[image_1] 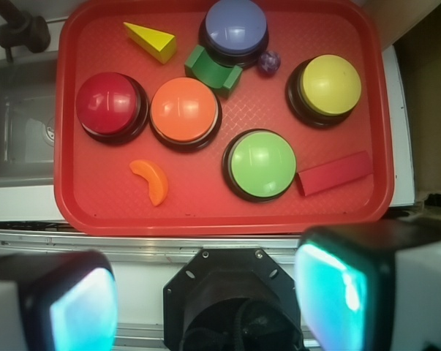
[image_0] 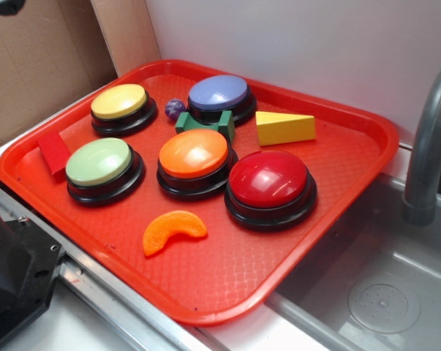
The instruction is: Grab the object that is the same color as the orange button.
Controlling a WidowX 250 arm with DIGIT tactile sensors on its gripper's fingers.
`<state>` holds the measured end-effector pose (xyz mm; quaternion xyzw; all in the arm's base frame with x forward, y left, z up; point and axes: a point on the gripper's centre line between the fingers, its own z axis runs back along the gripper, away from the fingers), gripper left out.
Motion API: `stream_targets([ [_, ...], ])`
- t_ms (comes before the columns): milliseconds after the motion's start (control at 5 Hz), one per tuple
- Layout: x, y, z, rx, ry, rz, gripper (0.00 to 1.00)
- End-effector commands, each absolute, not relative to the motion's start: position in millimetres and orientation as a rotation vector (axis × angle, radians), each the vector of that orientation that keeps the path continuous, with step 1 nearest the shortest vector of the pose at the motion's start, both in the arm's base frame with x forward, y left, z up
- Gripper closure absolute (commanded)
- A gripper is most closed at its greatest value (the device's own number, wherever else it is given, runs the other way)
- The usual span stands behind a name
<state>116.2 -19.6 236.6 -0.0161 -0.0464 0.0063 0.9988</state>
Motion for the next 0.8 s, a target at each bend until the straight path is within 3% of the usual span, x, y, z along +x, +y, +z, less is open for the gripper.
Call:
stream_targets([
  [0,116.2,-19.6,236.6,-0.032,-0.093,0.013,0.0],
  [200,124.0,-24.2,216.7,-0.069,-0.108,0.015,0.0],
  [600,139.7,-52.2,156.4,-0.073,-0.172,0.062,0.0],
])
